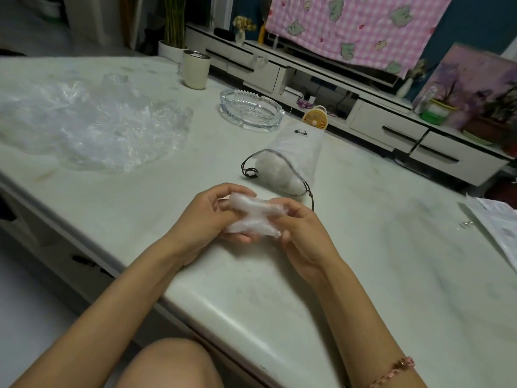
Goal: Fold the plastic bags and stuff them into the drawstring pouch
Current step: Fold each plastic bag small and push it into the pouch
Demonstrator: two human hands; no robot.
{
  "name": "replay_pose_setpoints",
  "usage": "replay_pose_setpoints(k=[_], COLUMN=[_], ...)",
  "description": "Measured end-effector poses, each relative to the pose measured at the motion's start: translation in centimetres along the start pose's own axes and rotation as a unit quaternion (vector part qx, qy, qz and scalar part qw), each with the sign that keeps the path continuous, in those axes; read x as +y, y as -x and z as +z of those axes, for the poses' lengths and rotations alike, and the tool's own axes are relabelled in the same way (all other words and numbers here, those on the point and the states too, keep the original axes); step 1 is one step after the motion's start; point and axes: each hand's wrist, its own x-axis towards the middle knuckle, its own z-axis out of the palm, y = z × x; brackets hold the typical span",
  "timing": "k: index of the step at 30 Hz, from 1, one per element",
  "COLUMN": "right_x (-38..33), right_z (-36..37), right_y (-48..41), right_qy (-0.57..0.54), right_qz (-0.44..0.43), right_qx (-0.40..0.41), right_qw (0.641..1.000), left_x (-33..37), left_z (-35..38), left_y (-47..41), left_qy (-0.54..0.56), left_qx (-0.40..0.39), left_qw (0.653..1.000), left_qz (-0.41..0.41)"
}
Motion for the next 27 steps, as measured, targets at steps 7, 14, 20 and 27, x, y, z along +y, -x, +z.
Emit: replay_pose_setpoints(k=[7, 14, 20, 27], right_x=[-1.2, -0.9, -0.7, -0.8], right_z=[-0.4, -0.9, -1.0, -1.1], right_y=[0.1, 0.7, 0.6, 0.7], right_qy=[-0.02, 0.11, 0.136, 0.279], right_qz=[0.034, 0.081, 0.038, -0.017], right_qx=[-0.001, -0.078, -0.036, -0.034], right_qw=[0.999, 0.988, 0.989, 0.96], left_x=[0.5, 0.5, 0.2, 0.1], left_z=[0.0, 0.2, 0.1, 0.2], left_y=[0.3, 0.4, 0.1, 0.4], left_qy=[-0.014, -0.044, -0.053, -0.071], left_qx=[-0.02, -0.035, 0.005, 0.023], left_qw=[1.0, 0.998, 0.998, 0.995], left_qz=[0.01, 0.015, 0.016, 0.064])
